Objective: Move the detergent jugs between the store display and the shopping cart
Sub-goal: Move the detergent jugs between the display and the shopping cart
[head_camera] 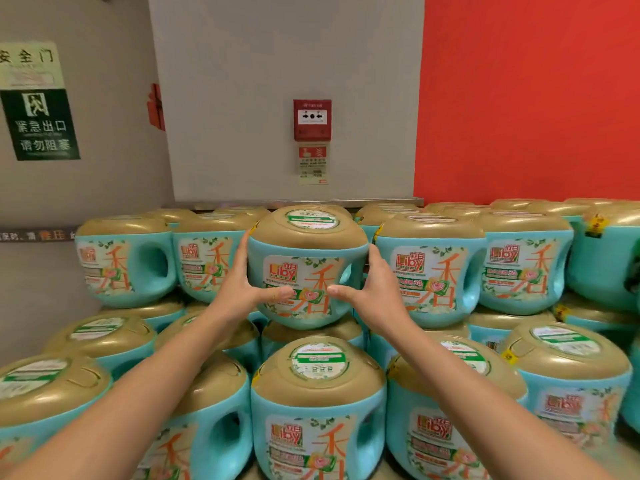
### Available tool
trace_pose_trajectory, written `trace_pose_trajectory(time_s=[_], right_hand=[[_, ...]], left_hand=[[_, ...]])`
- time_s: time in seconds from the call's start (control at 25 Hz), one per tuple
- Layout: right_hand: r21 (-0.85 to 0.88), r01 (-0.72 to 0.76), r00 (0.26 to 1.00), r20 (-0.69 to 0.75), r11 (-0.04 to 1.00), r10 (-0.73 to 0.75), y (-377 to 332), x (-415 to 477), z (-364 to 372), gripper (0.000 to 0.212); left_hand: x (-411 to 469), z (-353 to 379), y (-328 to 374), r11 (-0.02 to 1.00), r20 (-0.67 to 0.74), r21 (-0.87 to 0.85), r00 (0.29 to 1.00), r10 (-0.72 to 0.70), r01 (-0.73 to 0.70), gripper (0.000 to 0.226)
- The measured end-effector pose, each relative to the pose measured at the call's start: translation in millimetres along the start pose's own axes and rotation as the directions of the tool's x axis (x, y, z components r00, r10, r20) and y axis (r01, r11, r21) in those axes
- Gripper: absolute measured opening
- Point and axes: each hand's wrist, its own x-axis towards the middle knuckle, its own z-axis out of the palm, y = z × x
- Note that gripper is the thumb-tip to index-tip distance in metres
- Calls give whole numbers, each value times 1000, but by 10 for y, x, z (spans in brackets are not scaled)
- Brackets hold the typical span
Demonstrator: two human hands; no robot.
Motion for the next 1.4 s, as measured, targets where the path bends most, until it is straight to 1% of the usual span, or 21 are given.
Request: trace_pose_trajectory(time_s=[0.08, 0.16, 0.24, 0.28, 0.36, 0.4, 0.44, 0.48, 0.52, 0.6, 0.68, 0.72, 0.84, 0.96, 1.08, 1.16, 1.2, 1.24, 1.28, 1.36, 1.4], right_hand=[[-4, 8, 999, -41, 1000, -8, 48, 16, 57, 86], [-88, 40, 997, -68, 995, -46, 51, 6, 72, 84], [-232, 78, 990, -94, 970, -102, 34, -3, 31, 74], [-261, 95, 983, -127, 961, -132, 35, -11, -21, 66], [-248, 134, 944, -264, 959, -200, 90, -56, -197, 53], [-254, 148, 901, -363, 956, -236, 147, -88, -300, 51], [-274, 133, 856, -453, 953, -249, 214, -127, -397, 53], [-286, 87, 826, -515, 954, -230, 279, -165, -483, 59], [-280, 22, 824, -539, 960, -176, 337, -195, -556, 68], [-232, -95, 857, -514, 968, -39, 448, -207, -661, 82], [-153, -137, 872, -486, 979, 46, 510, -192, -744, 89], [-134, -136, 874, -484, 982, 55, 526, -176, -775, 89], [-172, -139, 862, -506, 975, 33, 568, -168, -789, 85], [-184, -141, 854, -520, 973, 25, 559, -192, -760, 83], [-195, -142, 861, -508, 970, 24, 583, -178, -783, 83], [-213, -137, 891, -453, 967, 27, 576, -183, -824, 83], [-220, -128, 909, -416, 967, 26, 559, -194, -859, 82], [-239, -116, 922, -387, 964, 15, 538, -220, -896, 79], [-275, -102, 926, -378, 956, -10, 511, -270, -948, 72], [-330, -73, 904, -421, 941, -77, 462, -445, -1062, 55], [-328, -70, 881, -464, 942, -96, 441, -587, -1121, 47]], left_hand=[[78, 12, -71, 1000, 5, -21, 1000, -23, 23, 127], [119, 35, -121, 998, -15, -39, 999, -50, 49, 122], [142, 51, -140, 996, -29, -53, 997, -68, 67, 116], [161, 53, -147, 996, -24, -56, 997, -72, 70, 113], [188, 55, -160, 996, -14, -51, 997, -75, 74, 113], [197, 55, -169, 996, -16, -45, 997, -79, 78, 115], [198, 55, -177, 996, -24, -37, 996, -82, 81, 116], [193, 57, -185, 996, -36, -30, 996, -84, 83, 117], [182, 59, -189, 996, -50, -28, 995, -83, 82, 118], [149, 74, -185, 997, -83, -22, 994, -75, 73, 118], [112, 92, -175, 998, -103, 3, 993, -59, 60, 116], [103, 96, -170, 998, -104, 8, 993, -55, 56, 114], [117, 101, -163, 997, -102, 14, 992, -70, 71, 108], [88, 128, -154, 993, -145, 84, 987, -65, 78, 110], [68, 142, -110, 969, -181, 221, 981, -74, 114, 118], [28, 151, -61, 925, -225, 356, 973, -54, 134, 119], [-1, 162, -39, 902, -264, 410, 964, -22, 133, 114], [-49, 172, -27, 898, -297, 428, 954, 28, 107, 104], [-121, 187, -11, 916, -323, 397, 942, 88, 51, 88], [-321, 217, 35, 970, -362, 223, 916, 171, -94, 49], [-454, 245, 55, 985, -354, 95, 919, 171, -147, 31]])
